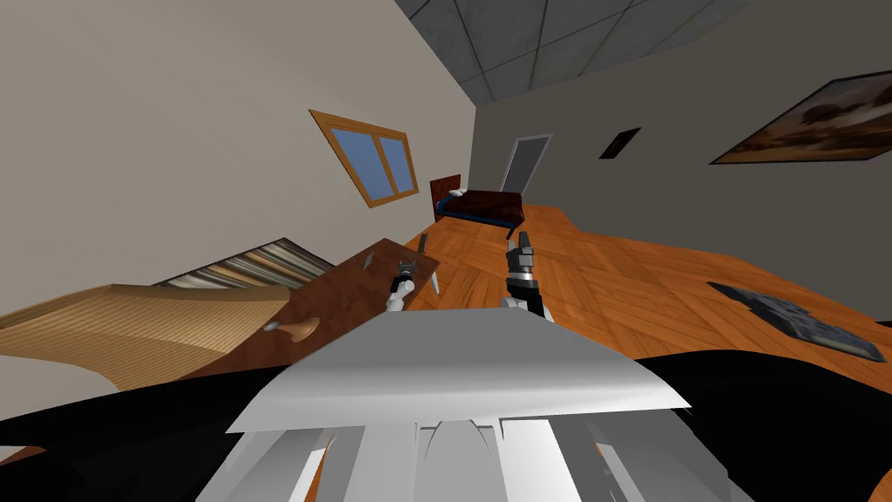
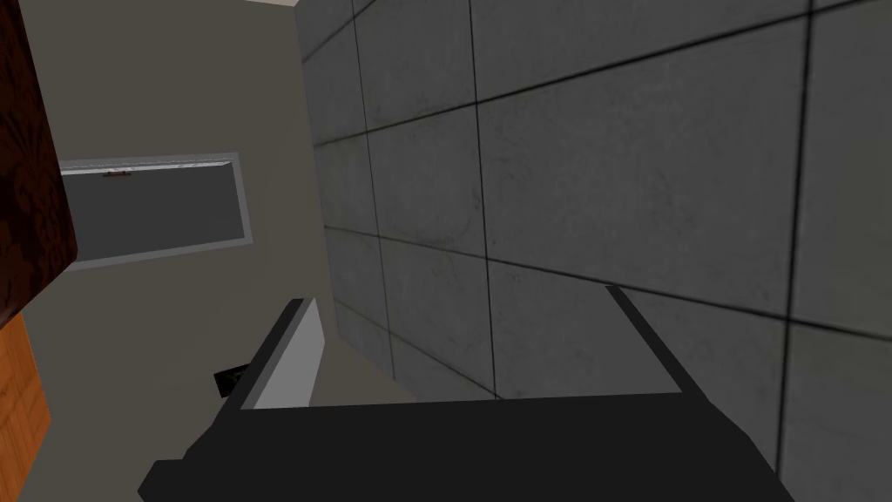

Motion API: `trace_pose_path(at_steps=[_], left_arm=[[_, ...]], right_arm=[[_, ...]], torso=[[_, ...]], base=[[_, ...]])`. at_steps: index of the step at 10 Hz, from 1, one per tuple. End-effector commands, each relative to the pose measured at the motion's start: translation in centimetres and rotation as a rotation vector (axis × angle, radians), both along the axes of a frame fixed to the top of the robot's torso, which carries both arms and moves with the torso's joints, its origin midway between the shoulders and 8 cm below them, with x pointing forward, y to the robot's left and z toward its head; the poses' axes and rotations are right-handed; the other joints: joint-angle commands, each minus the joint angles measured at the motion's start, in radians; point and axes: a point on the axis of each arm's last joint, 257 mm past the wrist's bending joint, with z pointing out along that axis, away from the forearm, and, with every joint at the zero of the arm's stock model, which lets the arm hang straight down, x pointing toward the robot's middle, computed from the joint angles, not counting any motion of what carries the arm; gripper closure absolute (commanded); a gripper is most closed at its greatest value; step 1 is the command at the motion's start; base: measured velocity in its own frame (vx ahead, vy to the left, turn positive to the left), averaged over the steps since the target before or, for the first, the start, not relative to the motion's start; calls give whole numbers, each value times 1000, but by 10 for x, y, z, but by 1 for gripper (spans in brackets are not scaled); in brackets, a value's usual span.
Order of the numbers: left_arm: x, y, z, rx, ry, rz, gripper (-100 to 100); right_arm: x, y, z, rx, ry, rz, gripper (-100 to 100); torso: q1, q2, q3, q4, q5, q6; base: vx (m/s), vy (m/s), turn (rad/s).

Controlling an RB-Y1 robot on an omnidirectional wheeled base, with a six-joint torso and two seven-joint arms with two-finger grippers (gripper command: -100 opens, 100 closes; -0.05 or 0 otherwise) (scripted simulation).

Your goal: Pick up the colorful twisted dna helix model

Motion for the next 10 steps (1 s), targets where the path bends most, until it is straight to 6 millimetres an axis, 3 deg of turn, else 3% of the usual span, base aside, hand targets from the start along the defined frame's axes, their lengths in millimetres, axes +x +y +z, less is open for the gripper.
trace_pose_path(at_steps=[1,3,4,5,7,8,9,10], left_arm=[[13,-1,7,3,-17,9,-100],[7,0,-9,1,17,11,-100],[20,4,7,5,-24,41,-100],[28,-1,9,3,-24,32,-100],[21,-1,-10,1,16,34,-100],[32,1,5,2,-20,61,-100],[39,-5,4,-1,-12,52,-100],[33,-5,-10,-3,17,52,-100]], right_arm=[[0,0,0,0,0,0,0],[0,0,0,0,0,0,0],[0,0,0,0,0,0,0],[0,0,0,0,0,0,0],[0,0,0,0,0,0,0],[0,0,0,0,0,0,0],[0,0,0,0,0,0,0],[0,0,0,0,0,0,0]], torso=[[0,0,0,0,0,0],[0,0,0,0,0,-1],[-2,-1,-1,-1,0,-1],[1,1,0,-1,0,-1],[0,-1,-1,-1,0,-1],[-1,-2,-2,-1,0,-2],[1,0,-1,-1,0,-1],[1,1,0,-1,1,-1]], base=[[-55,65,-91],[-18,18,8],[-64,47,-140],[-74,56,-76],[-12,15,14],[-56,49,-106],[-65,58,-87],[-27,28,-12]])
